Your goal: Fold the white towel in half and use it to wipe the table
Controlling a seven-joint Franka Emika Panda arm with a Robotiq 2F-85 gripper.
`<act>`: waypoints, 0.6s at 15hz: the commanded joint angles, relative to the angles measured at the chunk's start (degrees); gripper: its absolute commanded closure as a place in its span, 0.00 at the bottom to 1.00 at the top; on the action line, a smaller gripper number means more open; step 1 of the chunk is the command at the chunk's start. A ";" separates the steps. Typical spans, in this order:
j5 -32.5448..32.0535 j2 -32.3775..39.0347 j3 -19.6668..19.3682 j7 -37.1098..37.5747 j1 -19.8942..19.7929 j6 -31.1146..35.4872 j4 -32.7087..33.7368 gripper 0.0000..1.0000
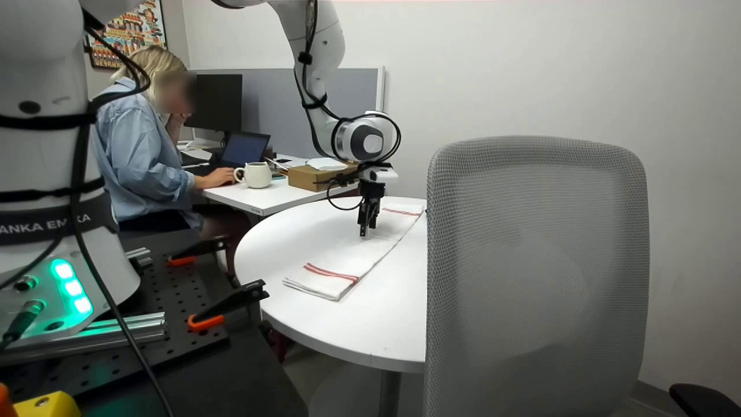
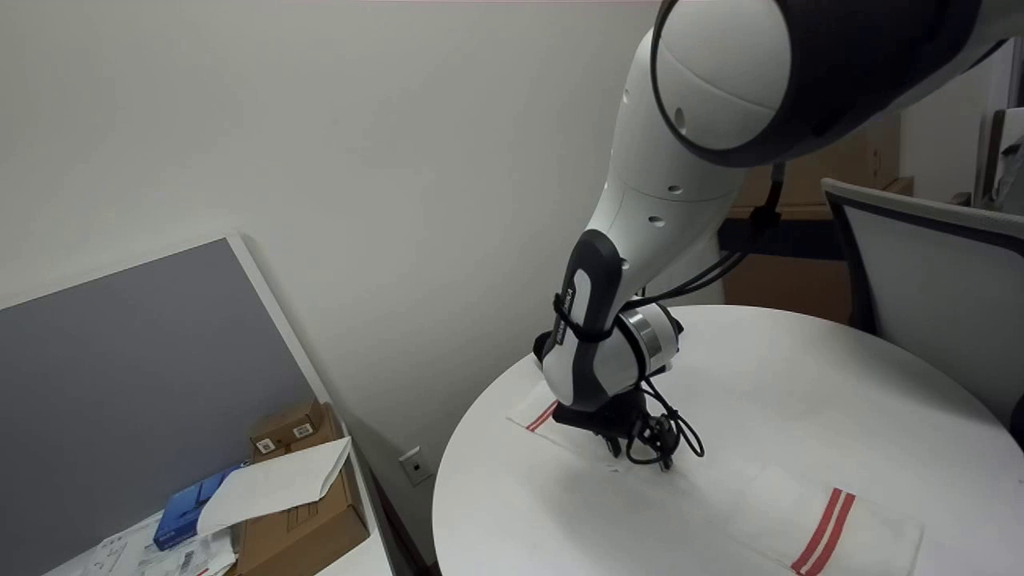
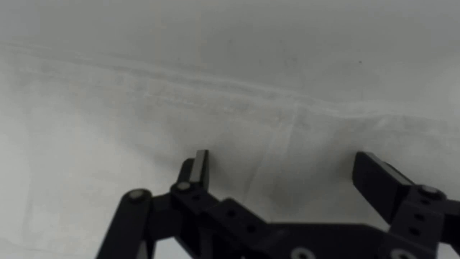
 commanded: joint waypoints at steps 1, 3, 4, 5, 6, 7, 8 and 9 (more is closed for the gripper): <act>0.65 1.78 -0.50 -0.98 0.18 -0.80 1.56 0.28; 0.42 1.58 -0.71 -1.26 0.18 -0.52 1.42 0.42; 0.37 1.51 -0.73 -1.44 0.14 -0.44 1.40 0.50; 0.25 1.34 -0.88 -1.51 0.22 -0.41 1.34 0.57; 0.28 1.05 -0.82 -1.65 0.20 -0.26 1.18 0.66; 0.28 0.56 -0.77 -1.85 0.22 -0.03 0.96 0.72; 0.28 0.06 -0.72 -2.09 0.23 0.15 0.78 0.81; 0.21 -0.85 -0.67 -2.41 0.31 0.28 0.49 0.87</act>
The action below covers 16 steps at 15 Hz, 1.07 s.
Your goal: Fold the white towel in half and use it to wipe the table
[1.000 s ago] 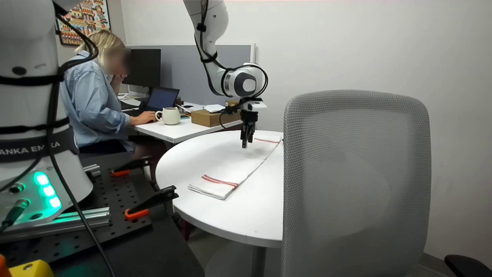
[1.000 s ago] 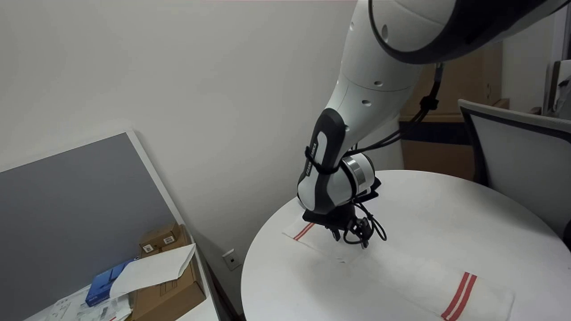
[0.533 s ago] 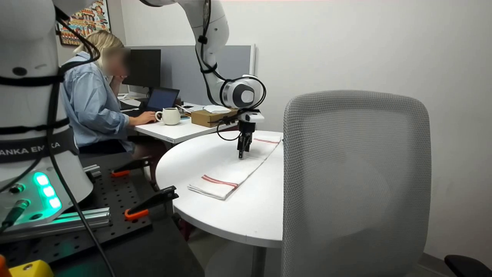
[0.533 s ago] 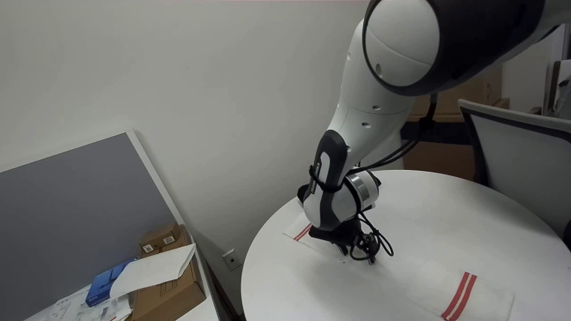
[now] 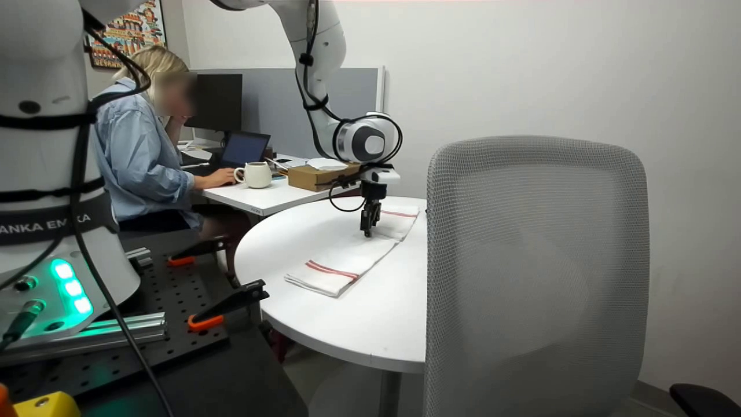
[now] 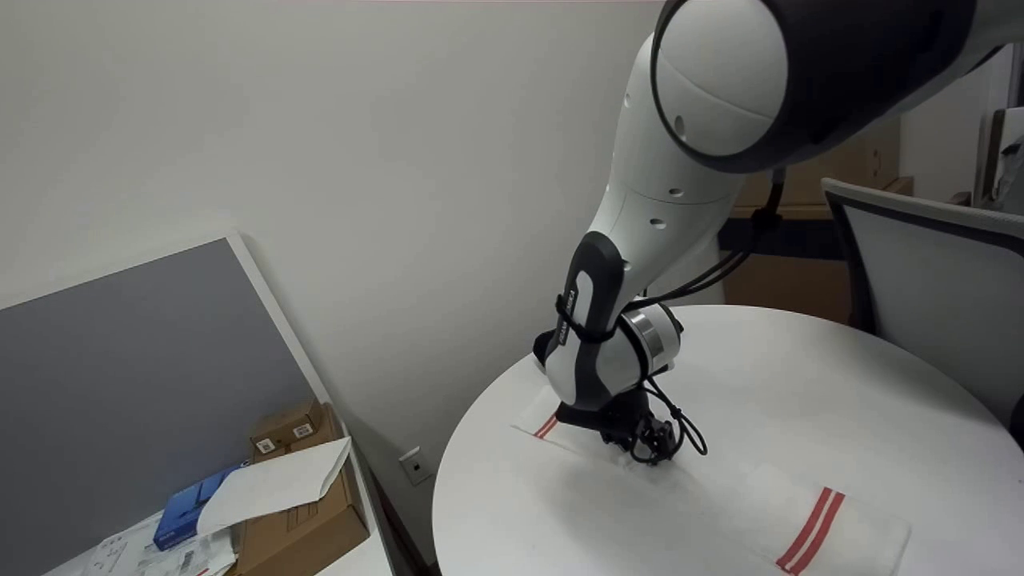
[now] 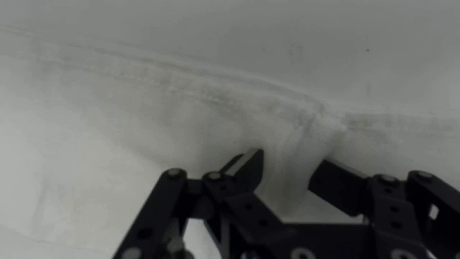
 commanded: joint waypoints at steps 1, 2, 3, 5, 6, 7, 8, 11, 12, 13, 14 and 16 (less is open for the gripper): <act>0.10 -2.03 -0.20 -1.99 0.43 0.18 -0.17 0.93; 0.00 -3.45 -0.09 -2.50 0.42 0.24 -0.70 0.95; -0.44 -5.48 -0.33 -2.83 0.76 0.26 -1.52 0.97; -1.16 -9.42 -0.28 -4.50 0.86 -0.13 -2.81 0.97; -1.70 -11.34 -0.60 -5.09 1.17 0.03 -3.41 0.95; -2.22 -13.81 -0.76 -5.66 1.37 0.25 -4.34 0.94; -2.86 -15.92 -0.85 -6.05 1.50 0.37 -4.99 0.94; -4.38 -21.95 -0.32 -7.99 1.18 0.32 -6.87 0.94; -4.93 -23.65 -0.24 -8.30 1.09 0.20 -7.43 0.94; -5.50 -25.30 -0.19 -8.56 1.07 0.36 -8.18 0.94; -6.02 -26.93 -0.08 -9.04 0.87 0.39 -8.86 0.94; -7.31 -30.28 0.03 -9.31 0.72 0.57 -10.57 0.94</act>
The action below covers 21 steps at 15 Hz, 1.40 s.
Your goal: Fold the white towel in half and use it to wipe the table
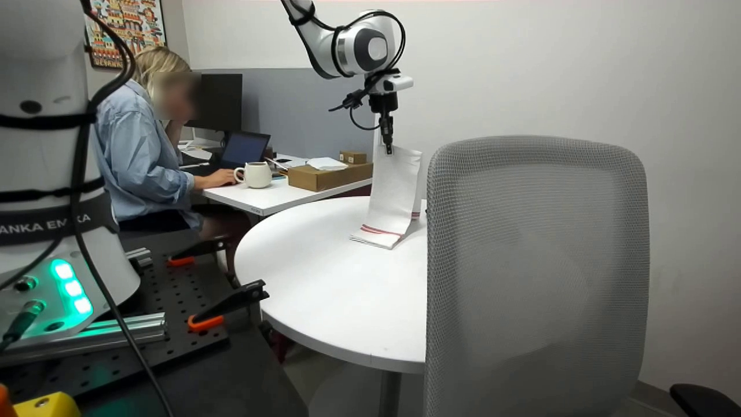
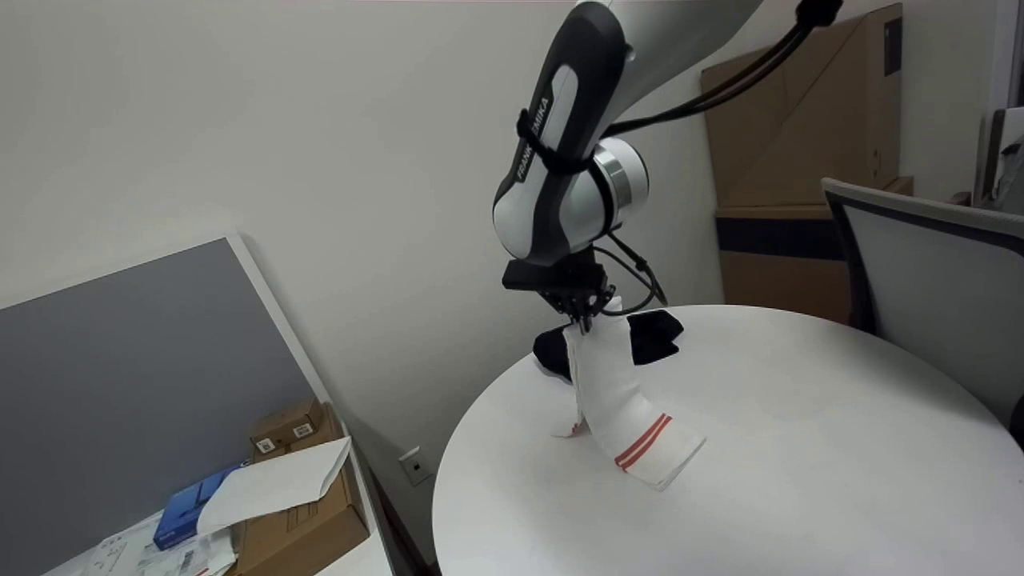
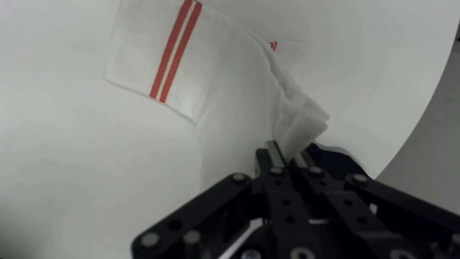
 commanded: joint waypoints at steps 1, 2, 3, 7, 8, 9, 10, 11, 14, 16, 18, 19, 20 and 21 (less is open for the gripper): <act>-2.34 -7.39 0.09 -1.44 -0.16 0.67 -5.30 0.94; -2.96 -9.28 0.07 -1.30 -0.36 0.88 -6.33 0.94; -3.52 -10.87 0.14 -1.28 -0.67 1.01 -7.18 0.94; -6.01 -19.27 0.53 -1.00 -2.44 2.32 -12.17 0.94; -6.41 -21.17 0.85 -1.25 -3.06 2.60 -13.27 0.94; -6.48 -23.44 1.36 -1.95 -3.77 2.73 -14.60 0.94; -6.24 -25.52 1.98 -2.88 -4.47 2.74 -15.82 0.94; -5.69 -27.51 2.64 -4.35 -5.18 2.75 -16.99 0.94; -4.32 -32.95 4.70 -8.18 -7.01 2.77 -20.53 0.94; -2.92 -35.98 5.94 -10.63 -8.00 2.69 -22.85 0.94; -1.37 -38.71 6.93 -12.37 -8.77 2.23 -25.22 0.94; -0.53 -39.88 7.30 -13.25 -9.13 1.49 -26.45 0.94; 0.80 -40.75 7.47 -14.60 -9.35 0.85 -27.48 0.95; 2.13 -41.56 7.60 -15.23 -9.71 0.00 -28.94 0.94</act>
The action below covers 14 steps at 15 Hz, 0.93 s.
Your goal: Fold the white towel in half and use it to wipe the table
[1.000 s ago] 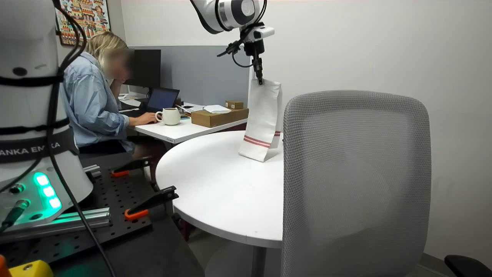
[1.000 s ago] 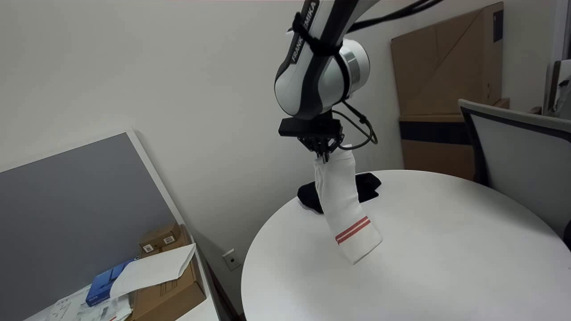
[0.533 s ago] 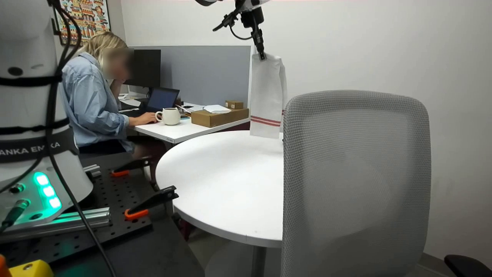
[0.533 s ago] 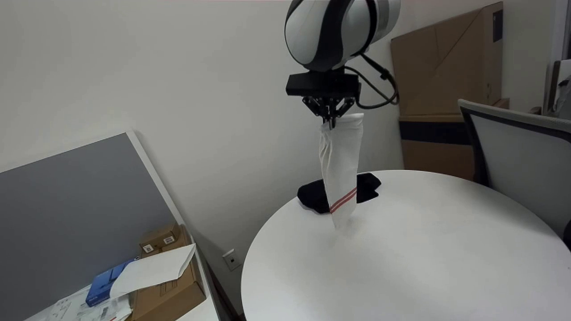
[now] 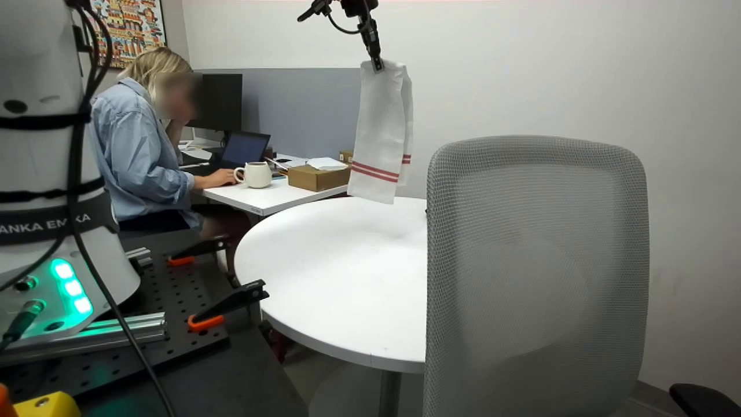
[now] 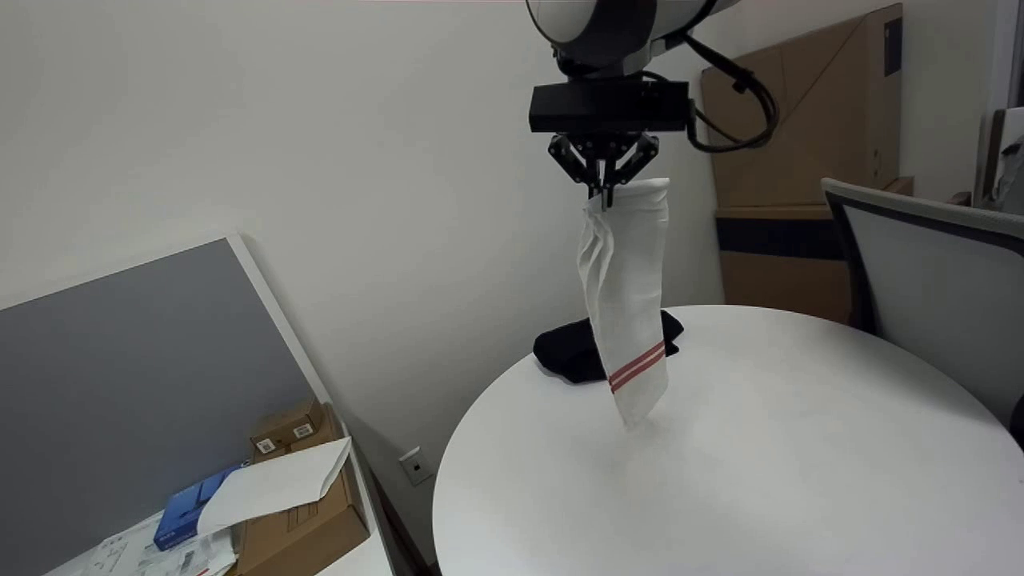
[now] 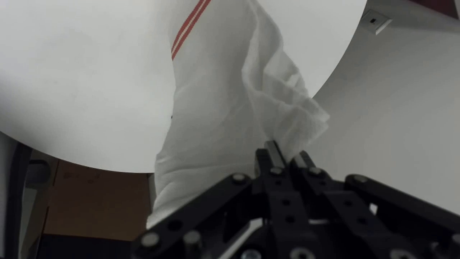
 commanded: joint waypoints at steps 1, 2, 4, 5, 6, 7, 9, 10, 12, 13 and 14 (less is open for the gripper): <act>5.34 -5.00 1.22 -4.53 -1.93 -1.64 -6.38 0.94; 6.85 -5.81 1.16 -5.11 -2.24 -2.47 -8.03 0.95; 10.62 -6.96 0.82 -7.84 -2.10 -4.99 -11.19 0.94; 12.09 -7.13 0.88 -9.28 -2.01 -6.78 -12.39 0.94; 14.17 -6.83 0.82 -11.91 -1.40 -8.89 -13.46 0.93; 15.68 -6.44 0.88 -13.99 -1.17 -10.71 -14.35 0.94; 16.39 -4.55 1.50 -17.78 -1.43 -14.43 -15.64 0.94; 16.07 -3.73 1.88 -19.07 -1.69 -16.46 -16.04 0.93; 15.69 -1.78 2.02 -22.77 -1.90 -19.83 -16.22 0.93; 15.67 -0.52 1.85 -24.57 -2.01 -20.79 -16.04 0.93; 15.05 0.65 1.77 -25.78 -2.30 -21.68 -15.59 0.94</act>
